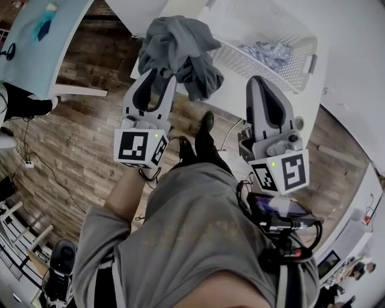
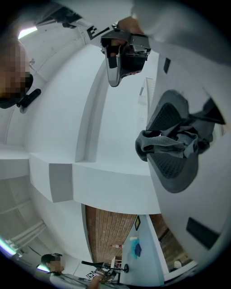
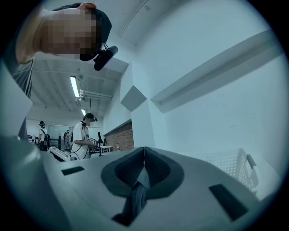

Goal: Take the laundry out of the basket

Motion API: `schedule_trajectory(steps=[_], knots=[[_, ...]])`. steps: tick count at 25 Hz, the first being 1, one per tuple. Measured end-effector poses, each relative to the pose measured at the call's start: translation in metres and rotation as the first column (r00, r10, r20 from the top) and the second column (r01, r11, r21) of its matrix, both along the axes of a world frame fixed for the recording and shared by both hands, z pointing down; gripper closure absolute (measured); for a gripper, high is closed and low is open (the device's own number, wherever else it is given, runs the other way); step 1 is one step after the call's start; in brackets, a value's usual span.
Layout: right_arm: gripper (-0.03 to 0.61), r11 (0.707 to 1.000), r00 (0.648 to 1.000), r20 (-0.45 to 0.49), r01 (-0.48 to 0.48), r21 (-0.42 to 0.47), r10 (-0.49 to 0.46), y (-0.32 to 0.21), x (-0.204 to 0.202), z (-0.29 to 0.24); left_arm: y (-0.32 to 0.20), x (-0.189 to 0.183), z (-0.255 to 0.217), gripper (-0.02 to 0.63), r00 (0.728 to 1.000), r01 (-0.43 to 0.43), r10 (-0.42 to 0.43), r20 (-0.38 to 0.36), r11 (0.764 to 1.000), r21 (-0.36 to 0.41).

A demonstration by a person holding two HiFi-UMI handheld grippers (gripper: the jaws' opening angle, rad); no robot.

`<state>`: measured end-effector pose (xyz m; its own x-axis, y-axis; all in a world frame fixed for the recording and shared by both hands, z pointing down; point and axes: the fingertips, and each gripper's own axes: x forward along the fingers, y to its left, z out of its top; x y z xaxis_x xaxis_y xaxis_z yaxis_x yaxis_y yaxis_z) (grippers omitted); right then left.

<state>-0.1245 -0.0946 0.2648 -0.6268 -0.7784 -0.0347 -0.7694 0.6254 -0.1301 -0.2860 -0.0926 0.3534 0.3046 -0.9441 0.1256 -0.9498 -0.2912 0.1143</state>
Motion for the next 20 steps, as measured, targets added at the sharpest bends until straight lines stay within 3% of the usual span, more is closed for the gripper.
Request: schedule_trajectory(steps=[5, 10, 20], knots=[[0.571, 0.999, 1.0, 0.001, 0.01, 0.041, -0.01, 0.014, -0.008, -0.008, 0.012, -0.005, -0.028, 0.492, 1.0, 0.007, -0.006, -0.005, 0.997, 0.08], [0.571, 0.997, 1.0, -0.002, 0.019, 0.074, -0.019, 0.027, -0.014, -0.019, 0.027, -0.001, -0.063, 0.582, 1.0, 0.003, -0.001, -0.01, 0.987, 0.158], [0.571, 0.984, 1.0, -0.01, -0.011, 0.175, 0.013, 0.039, -0.015, -0.057, 0.033, 0.022, -0.135, 0.606, 0.995, -0.092, 0.101, -0.013, 0.949, 0.3]])
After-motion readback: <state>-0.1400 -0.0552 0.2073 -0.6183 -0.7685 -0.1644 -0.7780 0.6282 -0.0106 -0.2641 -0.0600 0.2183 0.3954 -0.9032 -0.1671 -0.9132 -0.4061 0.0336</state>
